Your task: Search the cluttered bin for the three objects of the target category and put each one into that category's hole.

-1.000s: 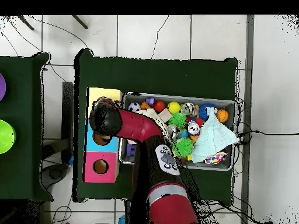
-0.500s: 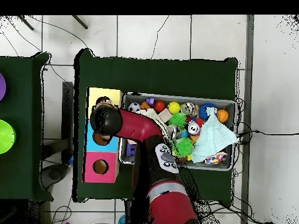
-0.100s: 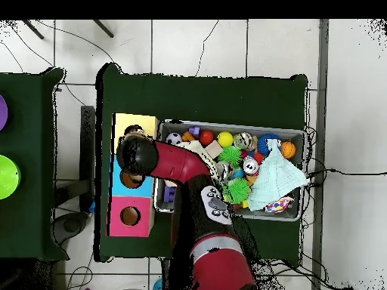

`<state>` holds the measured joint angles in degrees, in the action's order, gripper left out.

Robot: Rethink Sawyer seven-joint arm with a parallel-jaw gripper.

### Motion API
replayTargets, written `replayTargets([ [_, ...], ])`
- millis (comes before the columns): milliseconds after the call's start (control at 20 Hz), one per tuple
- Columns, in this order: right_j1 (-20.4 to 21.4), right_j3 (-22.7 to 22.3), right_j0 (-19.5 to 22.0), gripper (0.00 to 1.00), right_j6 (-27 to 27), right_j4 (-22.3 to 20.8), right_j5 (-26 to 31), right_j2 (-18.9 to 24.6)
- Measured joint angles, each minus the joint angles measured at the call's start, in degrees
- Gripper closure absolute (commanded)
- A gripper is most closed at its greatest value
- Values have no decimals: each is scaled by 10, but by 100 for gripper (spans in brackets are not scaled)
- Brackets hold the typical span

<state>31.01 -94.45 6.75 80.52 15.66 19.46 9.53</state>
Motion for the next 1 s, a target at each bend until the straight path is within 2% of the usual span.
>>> replayTargets([
  [600, 50, -2, 0, 100, 0, 1, 83, 0],
  [1000, 68, -2, 0, 100, 0, 2, 100, 0],
])
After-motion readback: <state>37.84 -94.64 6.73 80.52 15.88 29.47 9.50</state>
